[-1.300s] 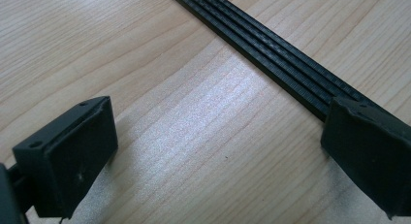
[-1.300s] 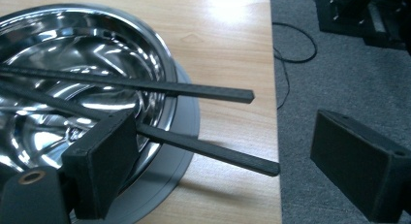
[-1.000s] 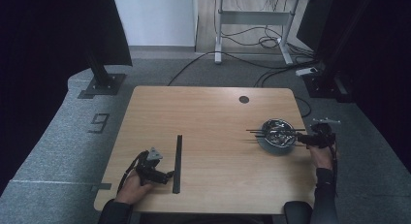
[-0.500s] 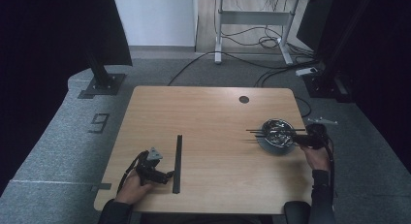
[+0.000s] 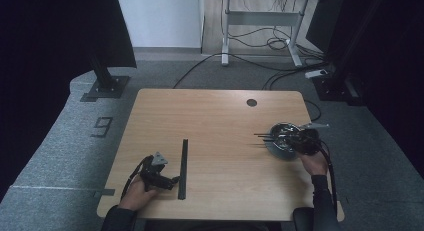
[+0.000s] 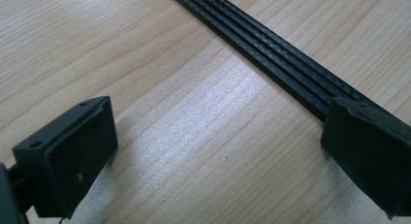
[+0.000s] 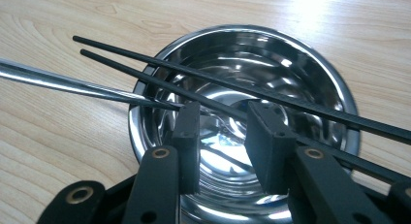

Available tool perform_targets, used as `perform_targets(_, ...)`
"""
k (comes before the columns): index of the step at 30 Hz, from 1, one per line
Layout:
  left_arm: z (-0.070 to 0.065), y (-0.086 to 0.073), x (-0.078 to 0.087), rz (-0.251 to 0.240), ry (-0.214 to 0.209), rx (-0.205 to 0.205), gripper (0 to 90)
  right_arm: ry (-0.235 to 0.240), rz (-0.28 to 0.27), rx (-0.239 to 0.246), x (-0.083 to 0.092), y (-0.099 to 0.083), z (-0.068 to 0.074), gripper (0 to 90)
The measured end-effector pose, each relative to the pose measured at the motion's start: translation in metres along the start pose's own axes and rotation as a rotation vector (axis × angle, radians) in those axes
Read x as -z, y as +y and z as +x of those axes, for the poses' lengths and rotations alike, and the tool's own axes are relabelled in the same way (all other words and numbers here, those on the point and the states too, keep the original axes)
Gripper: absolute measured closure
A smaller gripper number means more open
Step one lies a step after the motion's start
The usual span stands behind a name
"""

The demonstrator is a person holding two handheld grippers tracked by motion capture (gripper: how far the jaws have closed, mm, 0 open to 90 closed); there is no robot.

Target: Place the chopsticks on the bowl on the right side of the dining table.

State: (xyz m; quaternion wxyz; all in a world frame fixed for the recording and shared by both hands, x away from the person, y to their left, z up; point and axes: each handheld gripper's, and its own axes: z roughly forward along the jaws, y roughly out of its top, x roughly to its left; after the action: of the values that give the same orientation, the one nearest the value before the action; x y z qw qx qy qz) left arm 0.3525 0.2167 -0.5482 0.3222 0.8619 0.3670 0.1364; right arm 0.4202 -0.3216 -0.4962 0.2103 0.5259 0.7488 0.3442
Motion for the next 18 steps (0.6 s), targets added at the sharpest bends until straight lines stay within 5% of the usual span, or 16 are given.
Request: perform_targets(18, 0.0, 0.0, 0.0, 0.001, 0.0, 0.0, 0.0, -0.032, -0.006, 0.012, -0.013, -0.002, 0.002, 64.1)
